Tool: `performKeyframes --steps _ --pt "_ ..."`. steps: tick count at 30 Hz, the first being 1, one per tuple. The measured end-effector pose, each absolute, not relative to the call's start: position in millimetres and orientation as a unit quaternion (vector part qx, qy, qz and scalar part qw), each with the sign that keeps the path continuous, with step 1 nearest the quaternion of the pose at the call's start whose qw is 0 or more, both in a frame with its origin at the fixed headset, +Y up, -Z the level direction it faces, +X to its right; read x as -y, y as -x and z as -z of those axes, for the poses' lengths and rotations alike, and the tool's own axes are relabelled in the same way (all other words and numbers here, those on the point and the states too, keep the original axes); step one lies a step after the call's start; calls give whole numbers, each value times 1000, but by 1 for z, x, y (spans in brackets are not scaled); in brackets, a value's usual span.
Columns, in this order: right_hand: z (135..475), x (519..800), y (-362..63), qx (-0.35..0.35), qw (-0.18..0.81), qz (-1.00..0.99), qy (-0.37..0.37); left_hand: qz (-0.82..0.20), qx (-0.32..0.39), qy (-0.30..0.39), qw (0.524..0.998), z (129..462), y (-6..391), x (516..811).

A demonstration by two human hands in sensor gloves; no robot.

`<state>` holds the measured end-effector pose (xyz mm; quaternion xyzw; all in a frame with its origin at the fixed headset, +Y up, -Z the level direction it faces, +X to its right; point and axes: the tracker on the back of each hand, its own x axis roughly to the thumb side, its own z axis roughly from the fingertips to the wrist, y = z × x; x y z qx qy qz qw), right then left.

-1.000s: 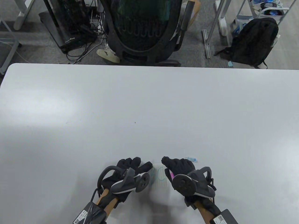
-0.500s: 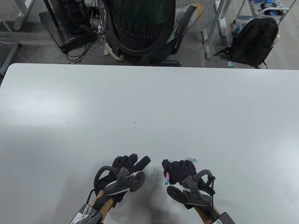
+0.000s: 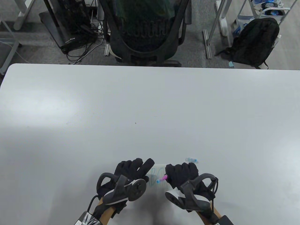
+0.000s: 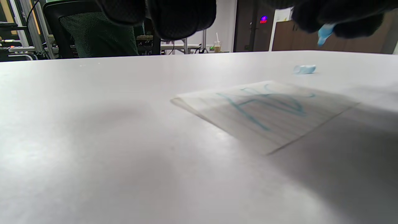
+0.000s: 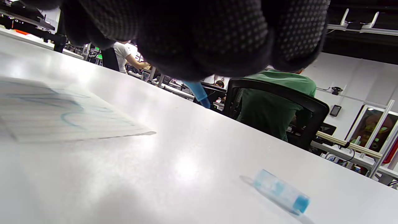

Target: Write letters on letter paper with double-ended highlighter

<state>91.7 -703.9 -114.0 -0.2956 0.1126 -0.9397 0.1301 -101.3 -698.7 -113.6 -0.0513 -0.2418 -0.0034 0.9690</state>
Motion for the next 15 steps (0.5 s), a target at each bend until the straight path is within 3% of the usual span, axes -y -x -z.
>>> performKeyframes --steps 15 --pt "102 713 -68 -93 181 923 328 16 288 -3 958 91 82 692"
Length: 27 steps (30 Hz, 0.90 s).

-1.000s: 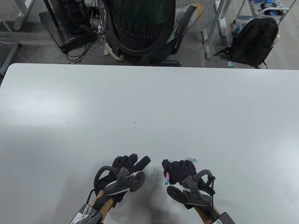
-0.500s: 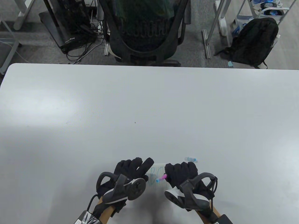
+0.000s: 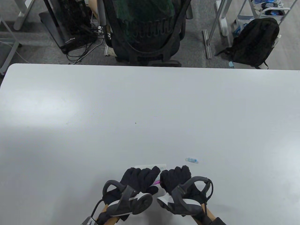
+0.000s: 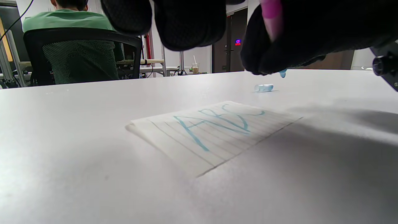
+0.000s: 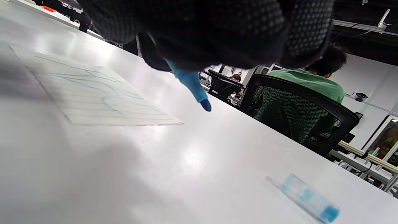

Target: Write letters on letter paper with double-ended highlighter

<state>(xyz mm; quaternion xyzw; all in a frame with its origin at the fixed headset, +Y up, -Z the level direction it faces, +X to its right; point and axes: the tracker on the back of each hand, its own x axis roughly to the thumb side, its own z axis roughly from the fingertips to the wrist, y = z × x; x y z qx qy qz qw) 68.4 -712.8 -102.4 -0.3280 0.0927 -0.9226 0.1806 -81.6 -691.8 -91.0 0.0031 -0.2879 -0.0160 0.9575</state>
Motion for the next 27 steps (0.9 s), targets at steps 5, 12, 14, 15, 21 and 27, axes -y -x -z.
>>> performKeyframes --steps 5,12,14,15,21,27 --pt "102 713 -67 -92 177 924 326 35 293 -18 955 88 77 691" --pt "105 714 -67 -95 147 931 320 21 291 -40 956 87 75 684" --pt "108 710 -70 -90 127 937 313 26 285 -51 957 88 77 681" --pt "109 708 -72 -87 117 939 311 23 283 -54 957 89 78 680" --pt "122 688 -95 -100 72 954 273 -40 249 -61 966 99 102 667" --pt "143 689 -129 -91 58 972 209 -83 221 -53 970 109 121 662"
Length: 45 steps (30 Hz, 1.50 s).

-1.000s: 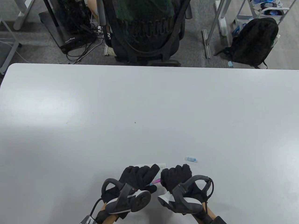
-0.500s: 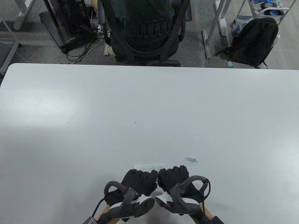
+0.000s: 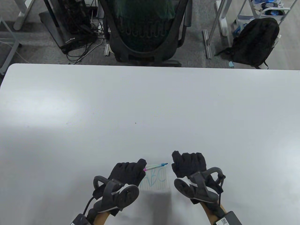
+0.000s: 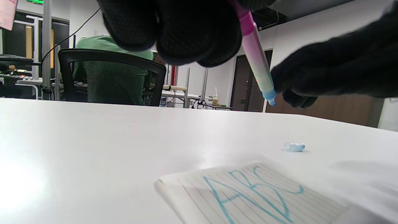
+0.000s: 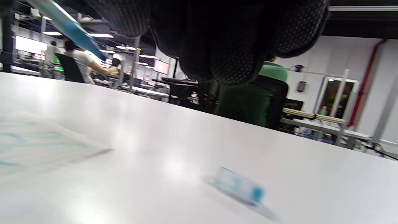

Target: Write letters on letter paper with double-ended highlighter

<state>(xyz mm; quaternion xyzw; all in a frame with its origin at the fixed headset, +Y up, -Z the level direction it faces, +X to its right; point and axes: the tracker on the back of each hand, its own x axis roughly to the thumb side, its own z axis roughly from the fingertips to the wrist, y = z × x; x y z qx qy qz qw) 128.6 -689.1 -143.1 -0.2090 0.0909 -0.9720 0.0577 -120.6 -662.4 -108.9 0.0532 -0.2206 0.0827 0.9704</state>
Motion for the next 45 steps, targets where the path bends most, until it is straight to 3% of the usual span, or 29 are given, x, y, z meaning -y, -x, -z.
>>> performKeyframes --steps 11,19,26,32,45 --pt "176 730 -166 48 84 987 126 -130 194 -18 972 123 139 670" --pt "177 735 -164 27 114 983 144 -133 195 -4 972 127 141 675" --pt "174 730 -165 78 123 976 161 -144 195 1 970 127 143 675" --pt "155 718 -151 4 24 976 214 -143 210 -3 967 123 140 670" --pt "144 708 -132 -15 -39 964 262 -162 247 13 955 115 127 671"
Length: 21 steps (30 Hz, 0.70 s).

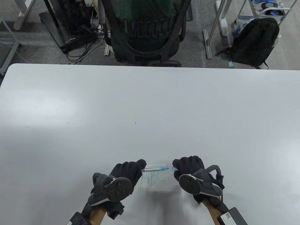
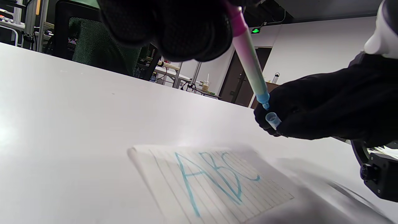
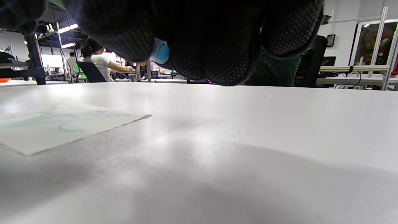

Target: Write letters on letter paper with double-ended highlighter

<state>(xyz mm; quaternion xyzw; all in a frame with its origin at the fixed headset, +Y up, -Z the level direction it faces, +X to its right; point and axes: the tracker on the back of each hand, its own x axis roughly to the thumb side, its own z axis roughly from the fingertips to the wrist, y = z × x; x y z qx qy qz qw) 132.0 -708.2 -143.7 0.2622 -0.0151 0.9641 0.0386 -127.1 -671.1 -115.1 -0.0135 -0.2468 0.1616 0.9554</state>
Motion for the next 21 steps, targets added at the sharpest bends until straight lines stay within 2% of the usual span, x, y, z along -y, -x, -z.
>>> performKeyframes --steps 13,15,18,21 --pt "138 705 -125 15 73 -952 -298 -150 259 28 954 114 120 676" --pt "135 703 -121 28 68 -948 -311 -131 261 37 956 113 118 679" --pt "131 697 -118 58 32 -944 -323 -37 254 28 966 112 116 684" --pt "128 695 -115 71 12 -942 -328 -41 253 43 966 114 118 688"
